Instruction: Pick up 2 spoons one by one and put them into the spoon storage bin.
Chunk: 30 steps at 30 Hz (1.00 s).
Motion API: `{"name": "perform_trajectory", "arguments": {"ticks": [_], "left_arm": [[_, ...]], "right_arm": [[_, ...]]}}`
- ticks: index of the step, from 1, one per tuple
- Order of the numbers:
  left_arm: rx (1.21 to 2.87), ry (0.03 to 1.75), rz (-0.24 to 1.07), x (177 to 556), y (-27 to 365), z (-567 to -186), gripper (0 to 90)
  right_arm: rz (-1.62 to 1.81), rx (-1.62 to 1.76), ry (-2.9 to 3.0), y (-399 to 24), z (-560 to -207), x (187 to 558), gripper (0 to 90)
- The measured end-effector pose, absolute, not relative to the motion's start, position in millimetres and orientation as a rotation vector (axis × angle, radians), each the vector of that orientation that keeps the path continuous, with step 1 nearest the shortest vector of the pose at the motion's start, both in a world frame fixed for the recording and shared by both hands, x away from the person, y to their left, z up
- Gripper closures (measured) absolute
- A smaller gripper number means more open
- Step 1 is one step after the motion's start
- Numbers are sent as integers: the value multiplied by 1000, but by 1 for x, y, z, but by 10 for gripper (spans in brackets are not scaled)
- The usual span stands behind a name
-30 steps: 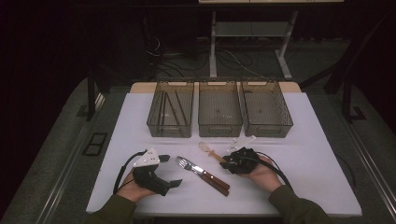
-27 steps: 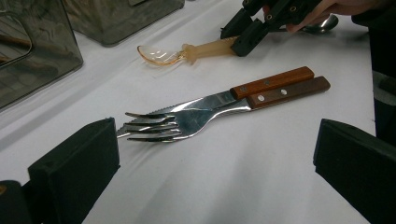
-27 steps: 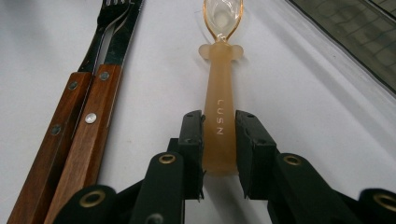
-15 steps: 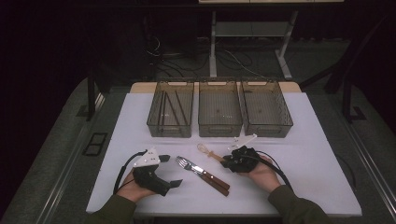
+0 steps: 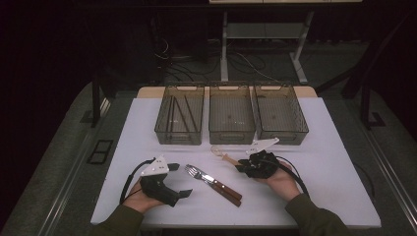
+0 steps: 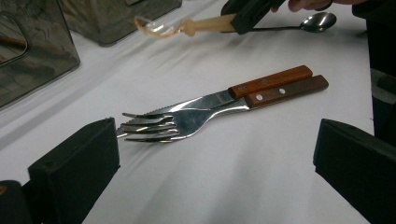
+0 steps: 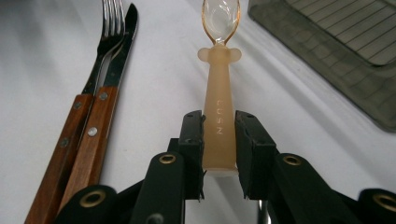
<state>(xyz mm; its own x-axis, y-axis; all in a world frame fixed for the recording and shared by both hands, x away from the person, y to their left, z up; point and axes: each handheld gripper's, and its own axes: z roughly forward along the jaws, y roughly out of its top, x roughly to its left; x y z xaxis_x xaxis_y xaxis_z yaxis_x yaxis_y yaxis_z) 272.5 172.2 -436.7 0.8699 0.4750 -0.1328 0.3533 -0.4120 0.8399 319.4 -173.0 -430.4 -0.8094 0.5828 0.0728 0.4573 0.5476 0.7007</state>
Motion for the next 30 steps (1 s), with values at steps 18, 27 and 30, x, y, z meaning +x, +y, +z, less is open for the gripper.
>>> {"name": "perform_trajectory", "arguments": {"ticks": [18,27,30], "left_arm": [[2054,614,163,273,173,-438,0],[2058,610,160,273,172,-438,0],[2058,610,160,273,172,-438,0]], "right_arm": [[1231,923,2518,-195,-401,328,736],[1283,963,2446,-206,-386,338,736],[1297,977,2427,-207,-382,342,735]]}}
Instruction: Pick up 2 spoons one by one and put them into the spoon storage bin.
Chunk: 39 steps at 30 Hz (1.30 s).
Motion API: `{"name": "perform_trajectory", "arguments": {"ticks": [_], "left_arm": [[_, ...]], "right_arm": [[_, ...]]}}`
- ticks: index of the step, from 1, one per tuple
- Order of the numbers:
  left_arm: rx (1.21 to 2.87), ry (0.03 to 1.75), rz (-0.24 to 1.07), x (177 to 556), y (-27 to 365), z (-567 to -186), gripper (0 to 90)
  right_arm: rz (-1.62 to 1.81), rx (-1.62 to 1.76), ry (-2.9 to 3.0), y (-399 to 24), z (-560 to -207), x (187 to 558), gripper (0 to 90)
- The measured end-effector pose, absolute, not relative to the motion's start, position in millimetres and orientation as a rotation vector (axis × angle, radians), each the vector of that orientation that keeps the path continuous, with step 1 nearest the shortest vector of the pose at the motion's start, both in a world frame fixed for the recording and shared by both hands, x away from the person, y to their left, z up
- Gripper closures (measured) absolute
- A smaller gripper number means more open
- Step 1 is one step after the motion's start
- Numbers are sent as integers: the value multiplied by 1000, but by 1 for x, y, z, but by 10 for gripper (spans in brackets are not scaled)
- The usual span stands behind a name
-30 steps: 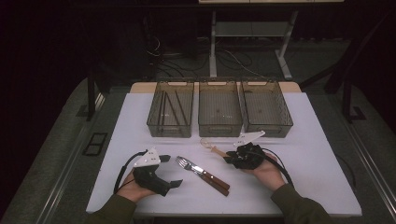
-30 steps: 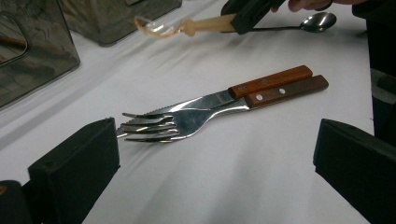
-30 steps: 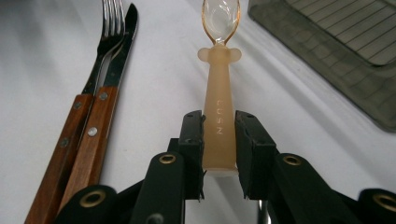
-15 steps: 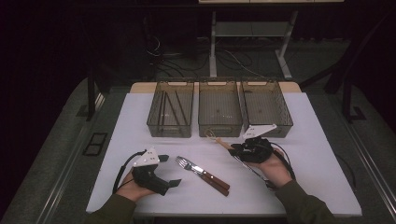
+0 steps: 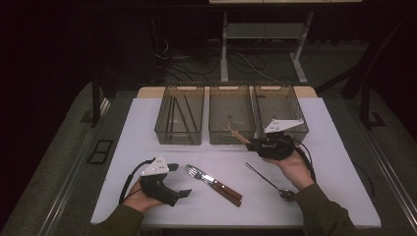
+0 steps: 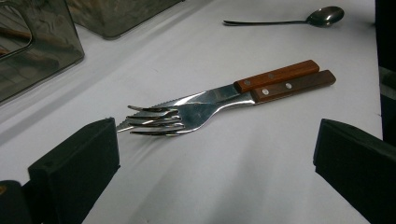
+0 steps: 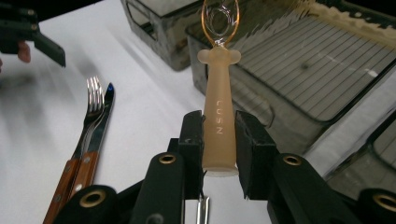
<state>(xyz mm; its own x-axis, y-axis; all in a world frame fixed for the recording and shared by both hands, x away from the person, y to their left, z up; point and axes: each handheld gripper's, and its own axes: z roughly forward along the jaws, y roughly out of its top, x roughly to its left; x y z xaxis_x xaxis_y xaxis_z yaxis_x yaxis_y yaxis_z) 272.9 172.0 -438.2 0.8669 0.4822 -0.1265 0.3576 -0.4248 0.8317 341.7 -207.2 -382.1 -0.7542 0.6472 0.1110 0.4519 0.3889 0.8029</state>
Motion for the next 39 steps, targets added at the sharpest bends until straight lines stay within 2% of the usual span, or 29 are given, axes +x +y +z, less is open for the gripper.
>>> {"name": "perform_trajectory", "arguments": {"ticks": [19,39], "left_arm": [[2055,604,158,272,171,-438,0],[2060,597,153,272,169,-438,0]], "right_arm": [[1347,1016,2343,-210,-367,361,735],[1306,1154,2286,-196,-364,420,734]]}}
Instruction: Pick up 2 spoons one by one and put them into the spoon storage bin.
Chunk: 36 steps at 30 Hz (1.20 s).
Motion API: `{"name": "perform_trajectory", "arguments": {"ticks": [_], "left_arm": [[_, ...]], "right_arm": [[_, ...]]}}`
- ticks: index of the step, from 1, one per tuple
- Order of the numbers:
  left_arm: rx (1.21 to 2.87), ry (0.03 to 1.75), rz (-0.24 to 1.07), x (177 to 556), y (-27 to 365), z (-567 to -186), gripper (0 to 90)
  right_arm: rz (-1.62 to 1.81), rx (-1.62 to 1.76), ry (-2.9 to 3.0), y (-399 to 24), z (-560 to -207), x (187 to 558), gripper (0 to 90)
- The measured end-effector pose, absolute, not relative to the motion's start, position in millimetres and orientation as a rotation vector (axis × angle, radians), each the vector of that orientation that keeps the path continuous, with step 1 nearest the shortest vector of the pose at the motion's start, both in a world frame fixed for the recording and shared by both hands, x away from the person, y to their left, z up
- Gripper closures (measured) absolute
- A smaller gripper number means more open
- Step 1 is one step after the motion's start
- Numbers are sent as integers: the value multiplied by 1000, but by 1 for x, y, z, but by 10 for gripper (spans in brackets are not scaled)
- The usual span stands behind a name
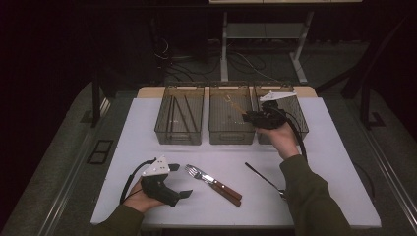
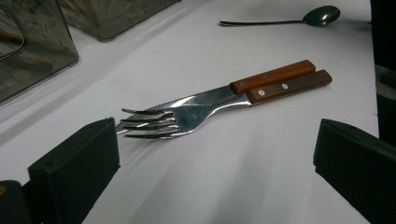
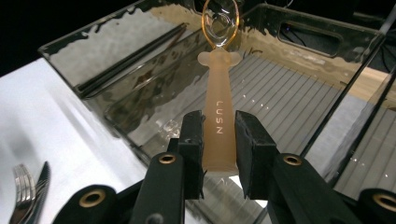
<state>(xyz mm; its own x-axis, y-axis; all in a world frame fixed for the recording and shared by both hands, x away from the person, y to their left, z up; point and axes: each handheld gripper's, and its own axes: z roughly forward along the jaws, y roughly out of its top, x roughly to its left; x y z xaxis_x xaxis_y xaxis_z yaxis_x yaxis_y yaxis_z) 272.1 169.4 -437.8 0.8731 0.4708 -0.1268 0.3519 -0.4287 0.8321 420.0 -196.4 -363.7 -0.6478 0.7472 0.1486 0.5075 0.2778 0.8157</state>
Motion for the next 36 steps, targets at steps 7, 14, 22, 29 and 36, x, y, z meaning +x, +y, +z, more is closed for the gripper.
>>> {"name": "perform_trajectory", "arguments": {"ticks": [7,14,22,29,36], "left_arm": [[2056,597,151,272,169,-438,0],[2052,597,148,272,169,-438,0],[2051,596,146,272,169,-438,0],[2053,593,150,272,169,-438,0],[2050,597,148,272,168,-438,0]], "right_arm": [[1180,1192,2344,-182,-371,439,733],[1099,1233,2402,-171,-379,452,733],[1034,1221,2454,-165,-388,454,621],[1090,1218,2443,-171,-381,449,521],[1201,1179,2434,-184,-366,432,479]]}}
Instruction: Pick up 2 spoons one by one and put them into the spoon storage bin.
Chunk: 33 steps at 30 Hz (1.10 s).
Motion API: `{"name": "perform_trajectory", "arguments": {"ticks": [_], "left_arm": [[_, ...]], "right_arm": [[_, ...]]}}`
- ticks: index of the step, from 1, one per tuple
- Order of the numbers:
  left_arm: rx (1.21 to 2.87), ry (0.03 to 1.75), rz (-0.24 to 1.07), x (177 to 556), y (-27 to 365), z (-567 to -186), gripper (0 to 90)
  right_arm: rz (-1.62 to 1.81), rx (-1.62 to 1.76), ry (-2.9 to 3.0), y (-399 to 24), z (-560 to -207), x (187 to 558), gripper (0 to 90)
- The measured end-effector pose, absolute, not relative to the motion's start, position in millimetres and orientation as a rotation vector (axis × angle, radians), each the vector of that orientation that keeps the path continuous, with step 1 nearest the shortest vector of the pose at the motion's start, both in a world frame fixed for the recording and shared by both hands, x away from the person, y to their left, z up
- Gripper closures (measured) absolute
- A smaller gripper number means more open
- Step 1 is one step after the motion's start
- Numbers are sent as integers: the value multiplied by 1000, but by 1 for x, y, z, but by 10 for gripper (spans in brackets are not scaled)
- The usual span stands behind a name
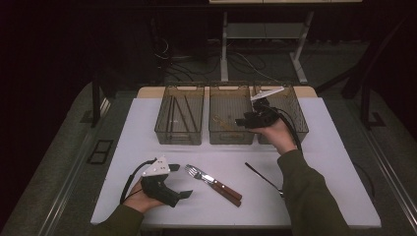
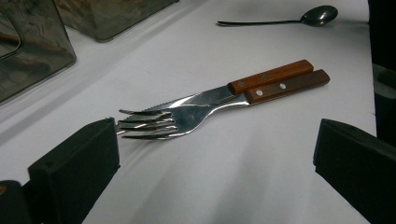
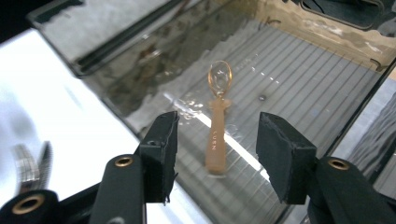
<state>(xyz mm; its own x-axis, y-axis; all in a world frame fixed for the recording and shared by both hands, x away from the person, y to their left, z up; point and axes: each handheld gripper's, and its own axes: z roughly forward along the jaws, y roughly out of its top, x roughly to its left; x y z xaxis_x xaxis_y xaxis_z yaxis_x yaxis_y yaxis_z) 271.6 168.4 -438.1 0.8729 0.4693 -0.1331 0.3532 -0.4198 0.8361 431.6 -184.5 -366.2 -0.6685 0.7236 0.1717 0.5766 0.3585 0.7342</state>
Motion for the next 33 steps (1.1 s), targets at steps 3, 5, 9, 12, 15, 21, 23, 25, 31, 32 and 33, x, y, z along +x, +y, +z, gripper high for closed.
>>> {"name": "perform_trajectory", "arguments": {"ticks": [3,5,9,12,15,21,23,25,31,32,33], "left_arm": [[2062,590,150,272,169,-438,0],[2063,590,150,272,168,-438,0],[2065,587,153,271,168,-438,0],[2067,587,151,271,167,-438,0],[2066,586,152,271,167,-438,0],[2069,586,152,271,166,-438,0],[2070,581,152,271,166,-438,0],[2069,582,152,271,166,-438,0],[2069,580,152,271,166,-438,0],[2070,580,153,271,166,-438,0],[2070,580,154,271,166,-438,0]], "right_arm": [[1254,1170,2416,-193,-362,421,467],[1274,1158,2409,-198,-360,415,452],[1268,1150,2427,-208,-362,399,426],[1268,1146,2424,-217,-366,388,411],[1269,1141,2433,-226,-372,377,401],[1243,1129,2436,-244,-384,353,390],[1245,1133,2436,-250,-386,347,390],[1246,1135,2434,-255,-388,340,390],[1233,1125,2452,-266,-393,321,383],[1233,1121,2451,-267,-394,318,383],[1233,1122,2451,-268,-394,316,382]]}}
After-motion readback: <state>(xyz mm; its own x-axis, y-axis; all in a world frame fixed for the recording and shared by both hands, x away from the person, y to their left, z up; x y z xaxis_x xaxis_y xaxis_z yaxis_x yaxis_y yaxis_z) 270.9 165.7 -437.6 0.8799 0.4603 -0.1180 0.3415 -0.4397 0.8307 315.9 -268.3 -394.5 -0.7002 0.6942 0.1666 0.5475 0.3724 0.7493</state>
